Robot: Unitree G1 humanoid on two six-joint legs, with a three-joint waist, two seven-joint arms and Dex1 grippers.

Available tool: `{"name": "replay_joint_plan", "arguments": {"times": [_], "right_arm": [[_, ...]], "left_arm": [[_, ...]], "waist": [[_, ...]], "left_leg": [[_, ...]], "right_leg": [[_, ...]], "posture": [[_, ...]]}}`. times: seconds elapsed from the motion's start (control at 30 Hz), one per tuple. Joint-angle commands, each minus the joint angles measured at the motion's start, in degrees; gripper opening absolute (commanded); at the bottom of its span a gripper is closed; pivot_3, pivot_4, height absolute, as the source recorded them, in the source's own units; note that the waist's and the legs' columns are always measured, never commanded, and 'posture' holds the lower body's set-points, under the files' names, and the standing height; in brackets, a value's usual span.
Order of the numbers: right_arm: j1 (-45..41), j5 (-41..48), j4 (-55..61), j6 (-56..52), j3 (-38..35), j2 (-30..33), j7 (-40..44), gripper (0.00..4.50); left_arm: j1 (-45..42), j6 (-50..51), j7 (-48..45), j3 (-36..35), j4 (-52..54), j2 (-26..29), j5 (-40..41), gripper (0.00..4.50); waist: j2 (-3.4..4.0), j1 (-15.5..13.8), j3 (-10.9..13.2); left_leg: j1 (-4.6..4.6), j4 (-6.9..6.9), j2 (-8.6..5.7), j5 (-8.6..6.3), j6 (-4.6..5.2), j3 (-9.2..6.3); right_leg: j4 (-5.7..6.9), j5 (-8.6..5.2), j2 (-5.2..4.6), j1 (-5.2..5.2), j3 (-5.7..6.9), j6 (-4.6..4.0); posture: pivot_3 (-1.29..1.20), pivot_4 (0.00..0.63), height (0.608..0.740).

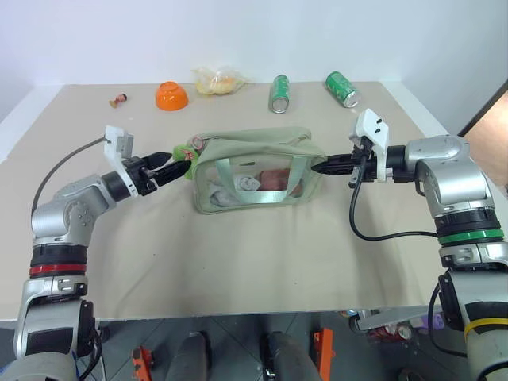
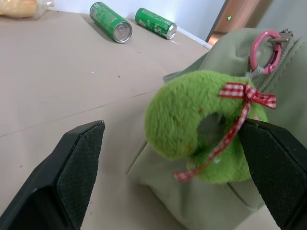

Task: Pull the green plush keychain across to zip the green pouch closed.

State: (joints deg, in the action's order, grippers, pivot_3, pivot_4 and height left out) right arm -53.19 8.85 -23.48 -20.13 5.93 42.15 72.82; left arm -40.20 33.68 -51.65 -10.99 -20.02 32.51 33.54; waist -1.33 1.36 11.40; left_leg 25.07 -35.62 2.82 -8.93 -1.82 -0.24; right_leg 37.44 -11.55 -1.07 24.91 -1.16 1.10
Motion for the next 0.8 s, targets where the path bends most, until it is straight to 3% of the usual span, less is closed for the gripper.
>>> {"name": "replay_joint_plan", "arguments": {"times": [0.03,0.13,0.47,0.8], "right_arm": [[0.57,0.36,1.78,-0.3,-0.99,0.95,-0.29,0.02],[0.89,0.54,1.85,-0.17,-1.08,1.13,-0.56,0.0],[1.46,0.75,1.97,-0.04,-1.2,1.33,-1.11,0.0],[1.1,0.51,0.83,0.25,-0.63,0.79,-1.46,0.0]], "left_arm": [[-2.31,-2.68,0.12,0.18,-1.26,-0.27,-1.94,4.5],[-3.73,-4.04,0.91,-0.11,-3.21,-1.17,-3.11,3.69],[-4.54,-4.93,0.31,0.22,-2.64,-1.7,-4.26,0.22],[-10.26,-5.75,-0.67,-0.34,1.41,0.66,-4.23,0.22]], "waist": [[0.0,0.01,0.0],[-0.01,-0.04,0.0],[-0.01,-0.05,0.0],[-0.01,-0.05,0.0]], "left_leg": [[0.0,0.0,0.0,0.0,0.0,0.01],[0.0,-0.02,0.0,0.0,0.0,0.0],[0.01,-0.08,0.0,0.0,0.0,0.0],[0.03,-0.13,-0.01,0.0,0.0,0.0]], "right_leg": [[0.0,0.0,0.0,0.0,-0.01,0.0],[0.0,0.01,0.0,-0.02,-0.01,0.02],[0.0,0.04,0.0,-0.03,-0.02,0.06],[0.0,0.07,0.0,-0.04,-0.02,0.09]], "posture": [[0.0,0.15,0.74],[0.0,0.15,0.74],[0.0,0.15,0.74],[0.0,0.15,0.74]]}}
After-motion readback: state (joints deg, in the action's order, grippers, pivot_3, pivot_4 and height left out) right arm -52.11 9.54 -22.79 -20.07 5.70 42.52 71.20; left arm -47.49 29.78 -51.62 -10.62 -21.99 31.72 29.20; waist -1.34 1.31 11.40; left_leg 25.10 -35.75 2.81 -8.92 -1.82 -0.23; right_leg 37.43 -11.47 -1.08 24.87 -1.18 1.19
